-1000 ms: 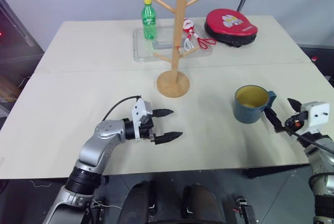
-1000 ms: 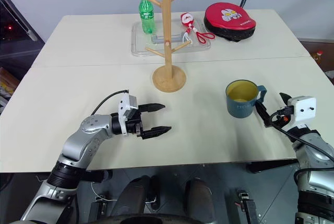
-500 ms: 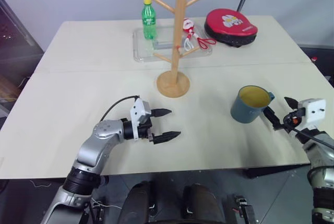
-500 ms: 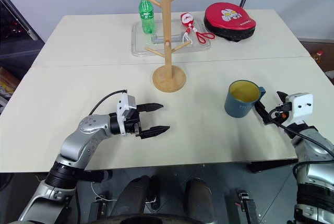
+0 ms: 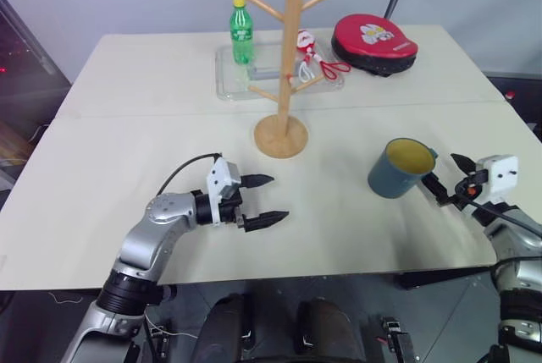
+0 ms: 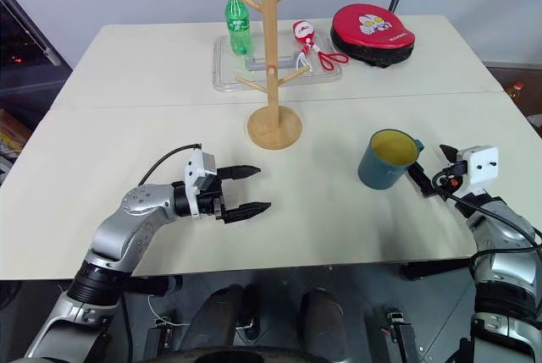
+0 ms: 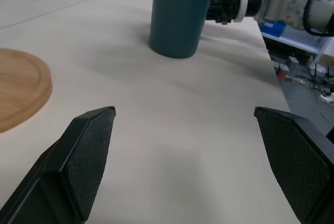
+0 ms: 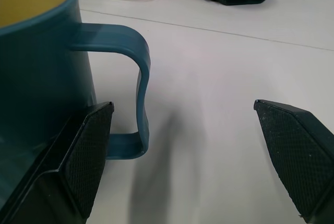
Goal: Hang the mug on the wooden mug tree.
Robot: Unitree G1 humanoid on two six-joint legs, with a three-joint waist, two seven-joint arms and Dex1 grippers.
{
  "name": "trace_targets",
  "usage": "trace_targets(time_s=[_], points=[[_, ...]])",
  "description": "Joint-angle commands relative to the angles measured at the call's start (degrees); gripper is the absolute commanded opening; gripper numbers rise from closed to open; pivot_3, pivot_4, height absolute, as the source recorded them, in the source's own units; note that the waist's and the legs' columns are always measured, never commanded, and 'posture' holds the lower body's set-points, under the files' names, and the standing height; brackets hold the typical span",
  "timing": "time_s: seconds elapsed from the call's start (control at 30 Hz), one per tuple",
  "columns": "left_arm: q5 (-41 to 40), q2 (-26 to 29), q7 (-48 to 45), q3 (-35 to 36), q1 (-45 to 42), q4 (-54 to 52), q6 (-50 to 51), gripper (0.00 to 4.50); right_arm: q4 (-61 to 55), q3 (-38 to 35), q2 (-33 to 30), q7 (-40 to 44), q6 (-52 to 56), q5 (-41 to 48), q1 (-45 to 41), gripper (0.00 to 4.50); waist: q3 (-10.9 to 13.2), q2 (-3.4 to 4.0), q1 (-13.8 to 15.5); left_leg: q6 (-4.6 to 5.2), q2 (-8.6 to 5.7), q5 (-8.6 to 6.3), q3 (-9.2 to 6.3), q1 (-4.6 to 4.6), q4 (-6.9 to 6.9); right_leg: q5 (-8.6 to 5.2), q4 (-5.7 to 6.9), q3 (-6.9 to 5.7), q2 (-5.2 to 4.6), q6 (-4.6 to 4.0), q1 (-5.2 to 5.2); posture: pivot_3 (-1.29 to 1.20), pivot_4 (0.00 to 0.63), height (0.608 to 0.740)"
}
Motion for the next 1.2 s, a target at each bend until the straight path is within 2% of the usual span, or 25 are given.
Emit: trace_targets(time_s=[0.03,0.2,0.27,0.3,0.37,0.53,0.77,0.87,1.0,1.07,1.2], points=[[-0.7,0.6,0.4,1.2,0.1,-2.5,-0.4,4.5,2.4,0.0,-1.0,1.1,-2.7,-0.2,-2.2,4.48,0.0,0.0,0.0,0.0,0.0,0.0,0.0,0.0,0.0,0.0,0.0,0.0,0.0,0.0,0.0,0.0,0.15,0.739],[-0.8,1.0,0.6,1.4,0.2,-2.7,-0.4,4.5,6.0,0.4,-1.0,3.0,-4.1,0.0,-4.2,4.48,0.0,0.0,0.0,-0.01,0.0,0.0,0.01,0.0,0.03,0.0,0.01,0.0,0.0,0.0,0.02,0.0,0.15,0.739],[-0.8,1.1,0.7,1.4,0.2,-2.8,-0.4,4.5,6.9,0.4,-0.9,3.9,-4.3,0.3,-4.8,3.97,0.0,0.0,0.0,-0.01,0.0,0.0,0.0,0.0,0.05,0.0,0.01,-0.01,0.0,0.0,0.03,0.0,0.15,0.739],[-0.8,1.1,0.7,1.4,0.2,-2.8,-0.4,4.5,7.3,0.4,-0.9,4.4,-4.3,0.6,-5.0,3.65,0.0,0.0,0.0,-0.01,0.0,0.0,0.01,0.0,0.06,0.0,0.01,-0.01,0.0,0.0,0.04,0.0,0.15,0.739],[-0.8,1.1,0.8,1.4,0.1,-2.8,-0.4,4.5,7.6,0.3,-0.8,5.4,-4.3,1.1,-5.2,2.69,0.0,0.0,0.0,-0.01,0.0,0.0,0.0,0.0,0.06,0.0,0.01,-0.01,0.0,0.0,0.04,0.0,0.15,0.739],[-0.8,1.3,1.0,1.3,0.3,-2.9,-0.4,4.5,5.9,0.1,-0.3,7.6,-2.9,2.7,-3.8,0.04,0.0,0.0,0.0,-0.01,0.0,0.0,0.0,0.0,0.07,0.0,0.0,-0.01,-0.01,0.0,0.05,0.0,0.15,0.739],[-0.7,1.5,1.4,1.7,0.5,-2.9,-0.5,4.5,-1.1,0.6,0.8,5.1,-3.3,2.1,-0.5,0.04,0.0,0.01,0.0,-0.01,0.01,0.0,-0.01,0.0,0.08,0.0,0.0,-0.02,-0.03,0.0,0.06,0.0,0.15,0.739],[-0.4,1.8,2.3,2.9,1.0,-2.7,-1.3,4.5,-11.5,2.3,1.0,1.5,-6.0,-1.7,2.6,0.04,0.0,0.02,-0.1,-0.01,0.01,0.0,-0.01,0.0,0.07,0.0,0.01,-0.01,-0.03,0.0,0.04,0.0,0.15,0.739],[-0.1,2.2,3.3,4.6,1.0,-1.5,-2.7,4.5,-28.8,6.1,0.7,-2.4,-4.1,-6.0,6.7,0.04,0.0,0.05,-0.1,-0.01,0.02,-0.01,-0.01,-0.01,0.03,0.0,0.03,0.0,-0.04,0.0,-0.04,0.0,0.15,0.739],[-0.1,2.2,3.5,4.9,0.8,-1.2,-3.0,4.5,-33.0,7.9,-0.2,-3.0,-3.4,-8.4,8.2,0.04,0.0,0.05,0.1,-0.02,0.03,-0.01,-0.02,-0.01,0.03,0.0,0.03,0.0,-0.03,0.0,-0.03,0.0,0.15,0.739],[0.3,1.9,4.2,6.0,-0.6,1.2,-5.0,4.5,-43.2,11.5,1.1,-6.4,3.0,-9.1,6.0,0.04,0.0,0.03,0.4,-0.02,0.0,-0.02,-0.01,-0.03,0.08,0.0,0.0,0.0,-0.07,0.01,0.0,0.0,0.15,0.739]])
